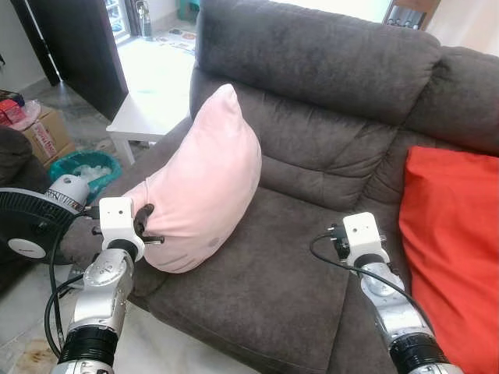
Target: Move the pillow to the sofa from floor
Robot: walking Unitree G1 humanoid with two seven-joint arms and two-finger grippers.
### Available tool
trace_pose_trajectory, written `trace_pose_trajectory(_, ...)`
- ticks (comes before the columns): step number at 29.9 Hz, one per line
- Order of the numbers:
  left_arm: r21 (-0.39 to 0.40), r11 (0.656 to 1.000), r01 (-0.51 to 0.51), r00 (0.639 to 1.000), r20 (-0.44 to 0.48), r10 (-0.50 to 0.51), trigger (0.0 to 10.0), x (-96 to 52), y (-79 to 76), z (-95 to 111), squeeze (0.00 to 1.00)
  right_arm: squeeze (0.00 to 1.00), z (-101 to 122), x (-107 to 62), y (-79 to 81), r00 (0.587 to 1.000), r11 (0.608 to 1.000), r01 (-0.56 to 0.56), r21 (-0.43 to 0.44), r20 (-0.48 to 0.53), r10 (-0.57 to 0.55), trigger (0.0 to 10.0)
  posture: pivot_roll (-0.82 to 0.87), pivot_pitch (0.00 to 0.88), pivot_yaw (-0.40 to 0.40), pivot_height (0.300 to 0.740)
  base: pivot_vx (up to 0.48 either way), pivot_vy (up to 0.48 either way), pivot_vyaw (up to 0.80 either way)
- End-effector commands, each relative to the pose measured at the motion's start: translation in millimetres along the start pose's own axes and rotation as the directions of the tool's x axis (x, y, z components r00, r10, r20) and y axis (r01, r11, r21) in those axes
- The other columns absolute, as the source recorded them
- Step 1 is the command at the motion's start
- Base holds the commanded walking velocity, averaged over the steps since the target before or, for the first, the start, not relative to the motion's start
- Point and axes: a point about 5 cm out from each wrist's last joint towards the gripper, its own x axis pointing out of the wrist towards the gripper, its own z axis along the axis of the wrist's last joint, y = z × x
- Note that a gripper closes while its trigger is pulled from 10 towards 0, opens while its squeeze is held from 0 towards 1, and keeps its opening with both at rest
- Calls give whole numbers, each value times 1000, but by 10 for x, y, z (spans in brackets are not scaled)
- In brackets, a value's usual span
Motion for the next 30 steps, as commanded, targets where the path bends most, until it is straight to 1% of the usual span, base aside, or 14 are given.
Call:
trace_pose_trajectory(1,16,1000,3,999,32,-3,10000,-9,-6,48,447,0,-5,5,-12,1000,1000,0,5,-1,0,10000,154,65,-100,740,0,0,0)
trace_pose_trajectory(2,18,1000,5,999,32,-6,10000,-9,-10,48,447,0,-5,4,-12,1000,1000,0,5,-1,0,10000,154,65,-100,740,0,0,0)
trace_pose_trajectory(3,21,1000,8,999,33,-8,10000,-8,-22,45,1000,0,-7,4,-14,1000,1000,1,4,-2,-1,10000,154,65,-100,740,0,0,0)
trace_pose_trajectory(7,25,1000,-5,999,49,4,10000,-4,-23,75,1000,0,-6,3,-16,1000,1000,1,4,-2,-1,10000,153,69,-101,740,0,0,0)
trace_pose_trajectory(11,23,999,-39,995,87,37,10000,11,25,159,1000,0,-4,4,-15,1000,1000,1,4,-1,-1,10000,157,69,-102,740,0,0,0)
trace_pose_trajectory(14,20,998,-62,990,131,59,10000,23,59,257,1000,0,0,5,-10,1000,1000,1,5,1,-1,10000,158,69,-102,740,0,0,0)
trace_pose_trajectory(15,11,997,-74,985,160,71,10000,27,73,318,1000,0,2,7,-10,1000,1000,1,6,2,-1,10000,159,70,-103,740,0,0,0)
trace_pose_trajectory(16,11,997,-74,985,160,71,10000,27,73,318,1000,0,2,7,-10,1000,1000,1,6,2,-1,10000,159,70,-103,740,0,0,0)
trace_pose_trajectory(18,10,996,-91,970,226,87,10000,29,90,458,1000,0,10,8,-8,1000,1000,2,8,7,-2,10000,160,69,-104,740,0,0,0)
trace_pose_trajectory(21,13,995,-104,961,258,97,10000,29,101,528,1000,0,16,9,-6,1000,1000,1,10,11,-2,10000,161,69,-105,740,0,0,0)
trace_pose_trajectory(30,42,993,-110,960,264,95,10000,-5,87,528,1000,0,21,8,-4,1000,1000,0,11,14,0,10000,163,72,-104,740,0,0,0)
